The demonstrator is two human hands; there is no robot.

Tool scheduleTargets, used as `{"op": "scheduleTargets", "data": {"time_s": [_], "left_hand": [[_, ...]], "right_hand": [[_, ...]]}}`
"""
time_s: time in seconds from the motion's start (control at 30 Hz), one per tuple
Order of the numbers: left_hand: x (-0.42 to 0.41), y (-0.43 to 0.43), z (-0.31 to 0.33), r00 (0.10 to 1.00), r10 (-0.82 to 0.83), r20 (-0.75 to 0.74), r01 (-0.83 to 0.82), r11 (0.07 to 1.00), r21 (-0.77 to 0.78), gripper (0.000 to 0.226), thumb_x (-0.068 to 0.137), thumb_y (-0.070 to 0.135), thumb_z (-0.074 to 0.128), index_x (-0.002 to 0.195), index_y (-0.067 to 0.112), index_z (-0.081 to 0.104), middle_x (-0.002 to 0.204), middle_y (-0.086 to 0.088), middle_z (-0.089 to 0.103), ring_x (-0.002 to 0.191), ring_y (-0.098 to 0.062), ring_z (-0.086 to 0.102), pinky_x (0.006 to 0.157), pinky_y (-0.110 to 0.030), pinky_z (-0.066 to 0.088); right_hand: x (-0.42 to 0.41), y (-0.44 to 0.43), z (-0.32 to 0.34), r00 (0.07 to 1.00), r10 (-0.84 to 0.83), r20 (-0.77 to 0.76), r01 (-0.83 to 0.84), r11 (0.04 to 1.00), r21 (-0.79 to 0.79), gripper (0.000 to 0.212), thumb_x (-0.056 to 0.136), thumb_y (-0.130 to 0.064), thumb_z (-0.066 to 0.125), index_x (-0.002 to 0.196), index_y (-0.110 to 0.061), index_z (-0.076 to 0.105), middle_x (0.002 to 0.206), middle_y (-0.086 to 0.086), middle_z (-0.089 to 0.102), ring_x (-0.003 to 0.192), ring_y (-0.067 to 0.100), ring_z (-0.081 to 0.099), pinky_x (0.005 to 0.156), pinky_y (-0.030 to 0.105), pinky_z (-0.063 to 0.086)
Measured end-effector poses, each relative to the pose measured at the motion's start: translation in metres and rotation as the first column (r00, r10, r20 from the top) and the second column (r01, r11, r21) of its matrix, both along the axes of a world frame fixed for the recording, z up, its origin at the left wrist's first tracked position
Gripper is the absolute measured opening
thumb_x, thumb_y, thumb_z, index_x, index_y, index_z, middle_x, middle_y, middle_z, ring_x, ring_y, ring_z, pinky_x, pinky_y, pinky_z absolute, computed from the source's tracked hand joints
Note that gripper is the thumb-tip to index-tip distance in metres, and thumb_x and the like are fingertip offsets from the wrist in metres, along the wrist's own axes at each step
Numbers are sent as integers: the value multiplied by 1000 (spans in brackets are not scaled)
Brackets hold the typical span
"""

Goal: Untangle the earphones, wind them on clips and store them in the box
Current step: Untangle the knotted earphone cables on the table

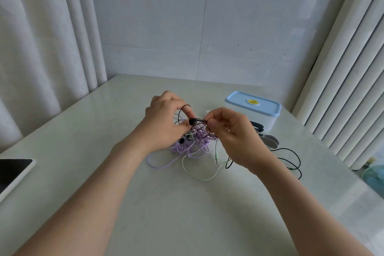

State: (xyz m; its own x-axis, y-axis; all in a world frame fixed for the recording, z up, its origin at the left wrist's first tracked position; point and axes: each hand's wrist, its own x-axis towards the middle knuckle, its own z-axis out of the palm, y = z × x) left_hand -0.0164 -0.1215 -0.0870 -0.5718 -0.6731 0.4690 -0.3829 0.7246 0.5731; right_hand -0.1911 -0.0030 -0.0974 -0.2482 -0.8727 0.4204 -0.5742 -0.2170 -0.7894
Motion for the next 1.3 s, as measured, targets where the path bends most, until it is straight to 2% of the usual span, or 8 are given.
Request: {"op": "scheduleTargets", "data": {"time_s": [0.23, 0.37, 0.57, 0.73, 0.9, 1.0, 1.2, 1.3], "left_hand": [[-2, -6, -1, 997, -78, 16, 77, 995, 61, 20, 100, 20, 69, 93, 38, 67, 109, 6, 53, 94, -16, 60, 81, -26, 43], [-1, -6, -2, 994, -103, 40, 100, 992, 82, 32, 101, 8, 63, 94, 39, 67, 111, 4, 54, 96, -17, 61, 82, -28, 49], [-1, -2, 1, 996, -93, -16, 94, 989, 115, 9, 96, 32, 74, 91, 38, 70, 106, 13, 54, 96, -9, 59, 76, -20, 39], [0, 4, 4, 998, -57, -10, 57, 992, 116, 6, 92, 33, 74, 88, 35, 70, 104, 14, 53, 94, -4, 56, 75, -15, 36], [2, 1, 1, 1000, -16, -23, 16, 1000, 10, 16, 89, 33, 77, 99, 32, 65, 104, 6, 50, 90, -2, 48, 76, -10, 33], [3, 0, 0, 998, 50, -25, -51, 997, -55, 36, 84, 42, 81, 101, 25, 54, 92, 9, 46, 84, -2, 46, 69, -13, 33], [7, -2, 7, 992, 122, -13, -122, 992, 36, 45, 86, 46, 76, 61, 13, 56, 49, 7, 45, 52, -10, 43, 56, -28, 38], [8, -2, 9, 990, 119, 77, -124, 991, 58, 46, 97, 39, 58, 63, 7, 63, 50, -1, 46, 58, -17, 47, 63, -35, 41]], "right_hand": [[0, 2, 3, 966, 17, 259, -23, 1000, 18, 26, 110, -7, 46, 113, -9, 72, 80, 0, 72, 76, 11, 65, 74, 16, 50], [1, 4, 2, 980, -14, 201, -12, 992, 128, 22, 108, -8, 50, 111, -14, 71, 81, 8, 79, 75, 19, 68, 78, 29, 57], [7, 5, 8, 981, 62, 184, -85, 989, 118, 32, 105, -3, 46, 100, -6, 77, 78, 19, 75, 72, 19, 66, 72, 27, 54], [7, 8, 7, 984, 116, 136, -141, 971, 191, 33, 99, 6, 47, 102, -9, 77, 73, 17, 73, 69, 19, 65, 72, 27, 54], [11, 9, 4, 991, 134, 26, -136, 967, 215, 21, 103, -7, 58, 107, -18, 75, 70, 10, 76, 64, 19, 68, 69, 28, 56], [11, 9, 1, 994, 105, -32, -96, 972, 212, 16, 103, -13, 61, 105, -22, 75, 69, 6, 76, 66, 28, 71, 73, 41, 60], [10, 8, 4, 994, -55, -95, 66, 990, 121, 30, 88, -1, 49, 97, -22, 69, 70, 2, 73, 66, 23, 71, 70, 44, 58], [11, 9, 5, 996, -48, -72, 55, 994, 91, 22, 91, -25, 50, 92, -24, 72, 74, 0, 73, 72, 19, 69, 71, 41, 54]]}}
